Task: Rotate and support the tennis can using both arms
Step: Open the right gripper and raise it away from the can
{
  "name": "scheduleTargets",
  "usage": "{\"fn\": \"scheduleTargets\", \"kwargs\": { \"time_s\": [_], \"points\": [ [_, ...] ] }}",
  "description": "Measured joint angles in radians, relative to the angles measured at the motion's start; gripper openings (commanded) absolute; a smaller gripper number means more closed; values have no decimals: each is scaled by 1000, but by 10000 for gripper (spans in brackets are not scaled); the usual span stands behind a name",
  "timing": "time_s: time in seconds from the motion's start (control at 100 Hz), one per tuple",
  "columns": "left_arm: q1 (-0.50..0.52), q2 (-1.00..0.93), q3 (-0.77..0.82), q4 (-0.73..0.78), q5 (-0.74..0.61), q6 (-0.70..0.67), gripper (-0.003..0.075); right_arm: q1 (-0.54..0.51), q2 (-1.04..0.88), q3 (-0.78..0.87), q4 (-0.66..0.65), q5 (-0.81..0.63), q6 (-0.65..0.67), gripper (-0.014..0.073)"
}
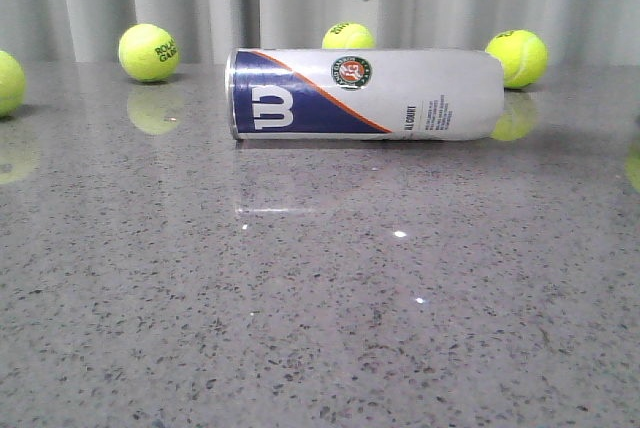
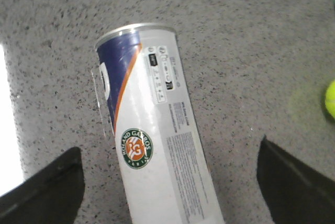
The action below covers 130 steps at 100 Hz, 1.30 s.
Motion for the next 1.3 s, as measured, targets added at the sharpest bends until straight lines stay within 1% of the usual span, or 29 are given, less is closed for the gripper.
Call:
{"fn": "scheduleTargets", "kwargs": {
  "time_s": [0.13, 0.26, 0.33, 0.43, 0.57, 0.65, 0.84, 0.96, 1.15, 1.3],
  "points": [
    [0, 0, 0, 0, 0, 0, -21, -44, -61, 0, -29, 6, 209, 652],
    [0, 0, 0, 0, 0, 0, -21, -124, -115, 0, -73, 9, 404, 652],
    [0, 0, 0, 0, 0, 0, -21, -174, -140, 0, -87, 18, 484, 642],
    [0, 0, 0, 0, 0, 0, -21, -247, -176, 0, -96, 31, 560, 612],
    [0, 0, 0, 0, 0, 0, -21, -340, -234, 0, -102, 58, 597, 580],
    [0, 0, 0, 0, 0, 0, -21, -380, -275, 20, -104, 65, 602, 580],
    [0, 0, 0, 0, 0, 0, -21, -418, -418, 152, -104, 46, 629, 580],
    [0, 0, 0, 0, 0, 0, -21, -418, -538, 281, -104, -24, 649, 580],
    [0, 0, 0, 0, 0, 0, -21, -418, -758, 510, -104, -193, 682, 580],
    [0, 0, 0, 0, 0, 0, -21, -418, -924, 688, -104, -283, 715, 580]
  ]
}}
